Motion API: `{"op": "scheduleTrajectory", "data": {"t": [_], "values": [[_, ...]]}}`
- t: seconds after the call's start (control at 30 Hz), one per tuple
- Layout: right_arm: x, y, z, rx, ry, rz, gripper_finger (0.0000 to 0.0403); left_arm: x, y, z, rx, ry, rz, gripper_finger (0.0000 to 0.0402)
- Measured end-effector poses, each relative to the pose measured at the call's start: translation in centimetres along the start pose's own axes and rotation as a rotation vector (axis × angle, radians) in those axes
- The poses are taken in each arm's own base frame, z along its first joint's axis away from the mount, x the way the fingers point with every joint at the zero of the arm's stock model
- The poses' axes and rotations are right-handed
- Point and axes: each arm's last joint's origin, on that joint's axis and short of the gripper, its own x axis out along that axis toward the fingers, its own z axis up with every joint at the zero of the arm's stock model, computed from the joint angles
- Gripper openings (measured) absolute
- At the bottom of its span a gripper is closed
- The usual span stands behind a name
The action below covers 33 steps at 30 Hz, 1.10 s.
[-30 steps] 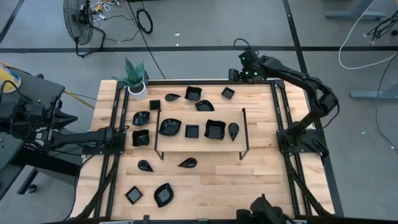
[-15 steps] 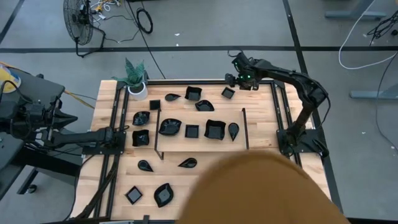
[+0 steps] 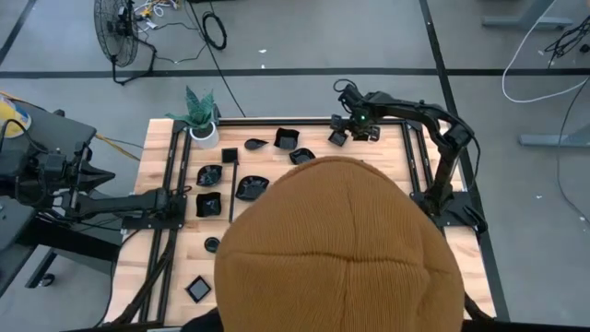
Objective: Pick & Place Mini shaped plates
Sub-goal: Stack the square plate on top of the square plate on the shelf
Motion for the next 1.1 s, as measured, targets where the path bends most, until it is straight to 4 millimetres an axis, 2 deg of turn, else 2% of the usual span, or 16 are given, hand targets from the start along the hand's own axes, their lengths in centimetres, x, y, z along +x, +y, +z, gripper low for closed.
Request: {"op": "scheduleTrajectory", "data": {"t": [0.53,1.1], "values": [[2.8,0.2,-0.4,0.058,0.03,-0.058,0.0249,0.0,0.0,0.0,0.0,0.0,0.0,0.0018],[3.0,0.5,-0.8,0.085,0.017,-0.071,0.0131,0.0,0.0,0.0,0.001,0.0,0.0,0.0018]]}}
